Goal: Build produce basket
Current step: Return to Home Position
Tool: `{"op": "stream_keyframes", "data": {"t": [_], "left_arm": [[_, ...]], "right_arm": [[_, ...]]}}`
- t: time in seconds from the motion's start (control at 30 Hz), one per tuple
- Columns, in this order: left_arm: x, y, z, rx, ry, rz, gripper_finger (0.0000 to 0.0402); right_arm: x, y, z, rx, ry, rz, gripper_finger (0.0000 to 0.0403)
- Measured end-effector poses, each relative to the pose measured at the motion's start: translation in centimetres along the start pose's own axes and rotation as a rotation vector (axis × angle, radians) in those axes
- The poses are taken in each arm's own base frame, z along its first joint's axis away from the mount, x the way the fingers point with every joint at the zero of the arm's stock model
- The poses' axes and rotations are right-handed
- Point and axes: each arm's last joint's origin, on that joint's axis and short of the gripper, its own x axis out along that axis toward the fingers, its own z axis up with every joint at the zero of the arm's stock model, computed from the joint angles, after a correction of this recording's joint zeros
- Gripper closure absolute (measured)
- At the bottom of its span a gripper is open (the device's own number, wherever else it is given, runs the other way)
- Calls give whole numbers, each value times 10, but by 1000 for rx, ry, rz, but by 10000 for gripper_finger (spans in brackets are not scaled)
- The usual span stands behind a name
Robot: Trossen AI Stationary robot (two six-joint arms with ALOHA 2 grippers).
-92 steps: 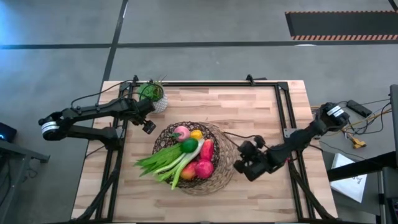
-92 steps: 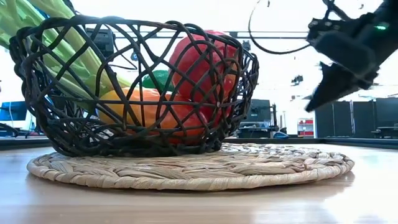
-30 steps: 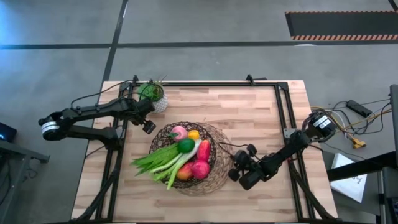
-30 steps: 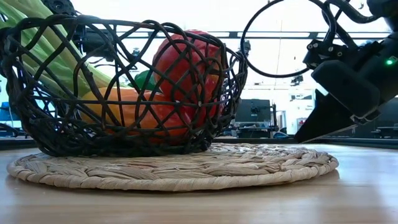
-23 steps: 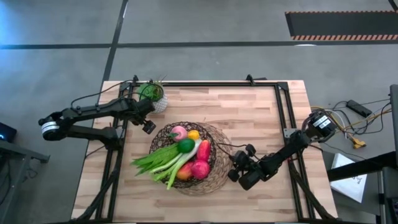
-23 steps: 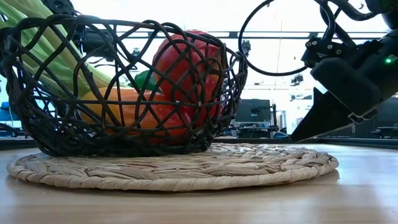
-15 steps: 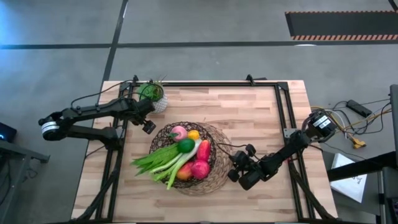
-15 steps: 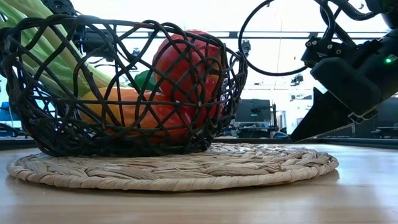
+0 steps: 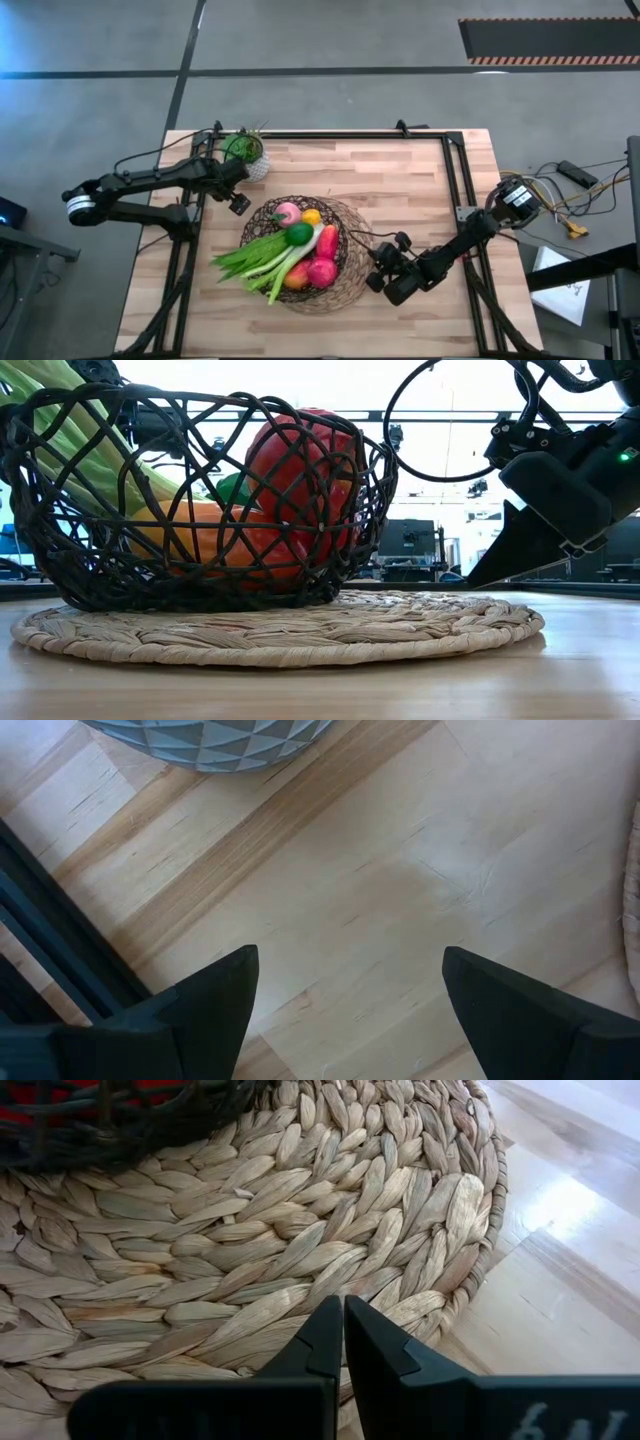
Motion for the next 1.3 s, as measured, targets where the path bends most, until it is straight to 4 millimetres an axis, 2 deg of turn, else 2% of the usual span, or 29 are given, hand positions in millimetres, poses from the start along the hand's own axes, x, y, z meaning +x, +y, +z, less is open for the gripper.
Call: {"op": "stream_keyframes", "data": {"t": [1.3], "left_arm": [[0, 0, 0, 0, 0, 0, 102]], "right_arm": [[2, -1, 2, -9, -9, -11, 394]]}}
